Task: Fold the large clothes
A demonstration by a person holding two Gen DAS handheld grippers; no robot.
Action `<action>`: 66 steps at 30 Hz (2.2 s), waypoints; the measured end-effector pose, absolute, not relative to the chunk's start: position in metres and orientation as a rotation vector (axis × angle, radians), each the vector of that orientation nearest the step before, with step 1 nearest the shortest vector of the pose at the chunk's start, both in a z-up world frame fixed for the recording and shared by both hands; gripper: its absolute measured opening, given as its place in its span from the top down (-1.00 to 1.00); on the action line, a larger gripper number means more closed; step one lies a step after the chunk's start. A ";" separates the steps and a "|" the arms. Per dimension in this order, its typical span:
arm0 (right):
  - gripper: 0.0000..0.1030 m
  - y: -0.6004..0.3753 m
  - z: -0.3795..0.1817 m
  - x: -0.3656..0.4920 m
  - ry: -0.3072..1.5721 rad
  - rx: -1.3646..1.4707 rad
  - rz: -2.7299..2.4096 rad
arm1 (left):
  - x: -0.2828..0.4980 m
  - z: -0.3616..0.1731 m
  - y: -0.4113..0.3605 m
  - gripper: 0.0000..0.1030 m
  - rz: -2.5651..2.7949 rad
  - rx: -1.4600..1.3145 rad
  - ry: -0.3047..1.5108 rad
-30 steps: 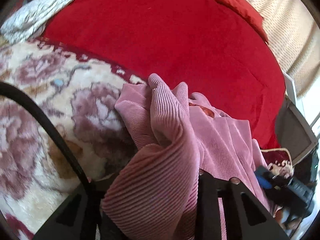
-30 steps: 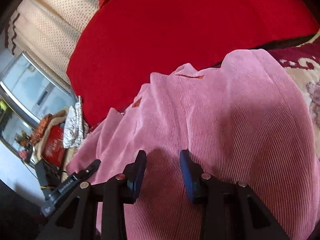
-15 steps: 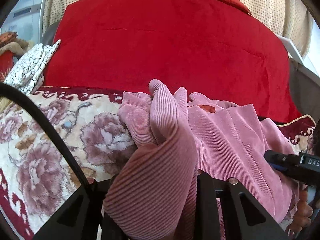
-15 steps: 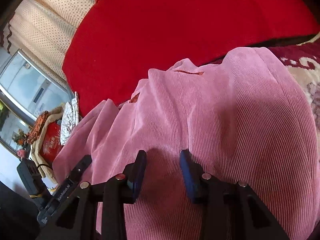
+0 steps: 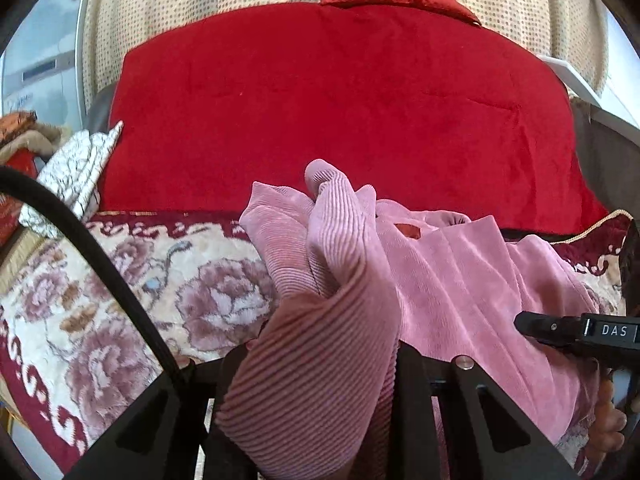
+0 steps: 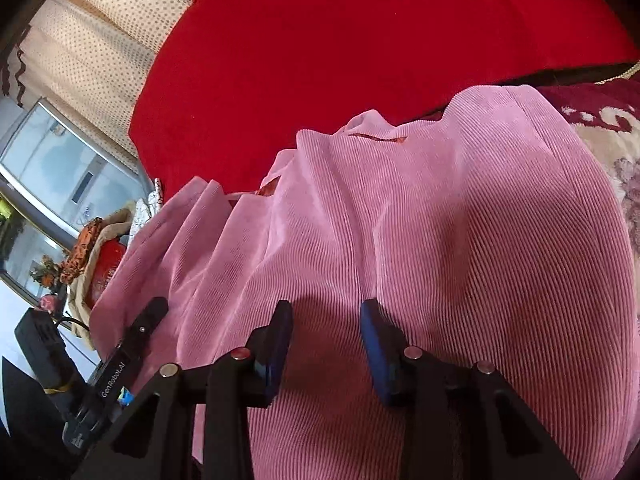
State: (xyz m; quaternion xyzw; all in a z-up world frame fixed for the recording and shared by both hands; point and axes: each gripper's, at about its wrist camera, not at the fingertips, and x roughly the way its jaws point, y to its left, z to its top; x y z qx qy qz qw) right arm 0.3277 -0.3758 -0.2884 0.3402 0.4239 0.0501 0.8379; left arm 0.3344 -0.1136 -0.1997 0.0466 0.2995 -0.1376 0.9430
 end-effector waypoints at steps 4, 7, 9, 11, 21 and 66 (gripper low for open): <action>0.24 -0.381 -0.290 0.326 0.904 0.744 0.122 | 0.326 -0.187 -0.126 0.57 -0.278 0.143 0.582; 0.23 -0.389 -0.286 0.320 0.895 0.784 0.149 | 0.318 -0.178 -0.138 0.59 -0.281 0.183 0.564; 0.23 -0.401 -0.285 0.313 0.878 0.826 0.172 | 0.311 -0.171 -0.151 0.60 -0.287 0.219 0.552; 0.22 -0.411 -0.284 0.306 0.860 0.853 0.179 | 0.300 -0.164 -0.167 0.63 -0.304 0.255 0.538; -0.23 -0.481 -0.299 0.281 0.753 1.187 0.238 | 0.232 -0.204 -0.281 0.69 -0.474 0.603 0.464; 0.54 -0.533 -0.313 0.308 0.814 0.859 0.162 | 0.179 -0.151 -0.255 -0.35 -0.991 0.581 0.463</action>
